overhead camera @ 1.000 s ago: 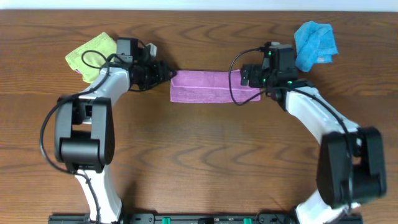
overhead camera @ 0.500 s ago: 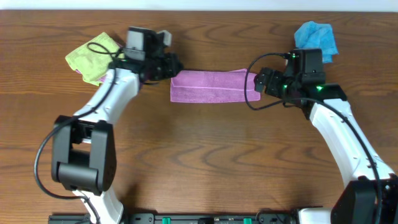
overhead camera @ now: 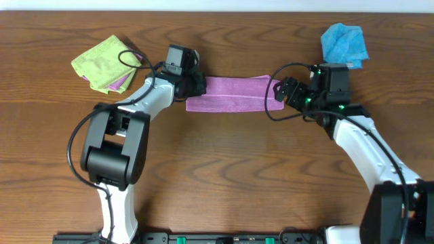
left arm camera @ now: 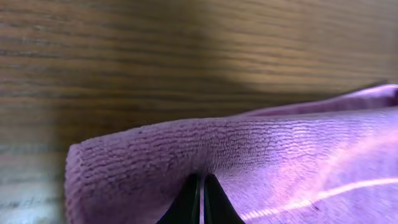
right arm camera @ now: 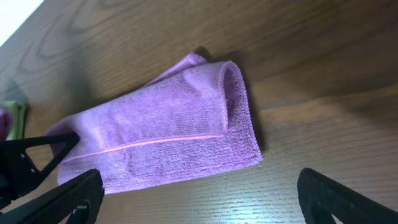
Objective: Fold the cloth
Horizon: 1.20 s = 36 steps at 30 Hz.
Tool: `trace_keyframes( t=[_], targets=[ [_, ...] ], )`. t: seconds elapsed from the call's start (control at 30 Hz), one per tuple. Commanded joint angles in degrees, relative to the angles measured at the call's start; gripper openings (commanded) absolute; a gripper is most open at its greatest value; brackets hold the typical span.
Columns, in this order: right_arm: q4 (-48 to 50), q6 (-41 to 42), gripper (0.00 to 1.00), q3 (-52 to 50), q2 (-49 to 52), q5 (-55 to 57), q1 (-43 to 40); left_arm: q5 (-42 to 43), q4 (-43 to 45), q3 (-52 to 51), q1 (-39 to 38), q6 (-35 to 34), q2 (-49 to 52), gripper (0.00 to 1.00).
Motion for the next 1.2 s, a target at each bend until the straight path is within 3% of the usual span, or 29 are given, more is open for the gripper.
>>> trace_keyframes(
  t=[0.0,0.4,0.67,1.1,1.17],
  targets=[
    [0.44,2.95,0.99,-0.76,3.3,-0.7,-0.28,-3.28,0.42,0.46,0.13,1.01,1.31,0.06],
    [8.76,5.88,0.98,-0.76,12.94,-2.16,-0.2,-4.11,-0.28,0.46,0.13,1.01,1.97,0.06],
    [14.97,7.15,0.87,-0.76,17.42,-2.8,0.24,-4.09,-1.88,0.46,0.13,1.01,1.97,0.06],
    [22.12,8.48,0.77,-0.76,25.0,-3.04,3.1,-4.04,-2.38,0.46,0.13,0.79,1.97,0.06],
    [23.1,8.48,0.72,-0.76,26.16,-3.02,3.41,-4.04,-2.49,0.46,0.13,0.81,1.97,0.06]
  ],
)
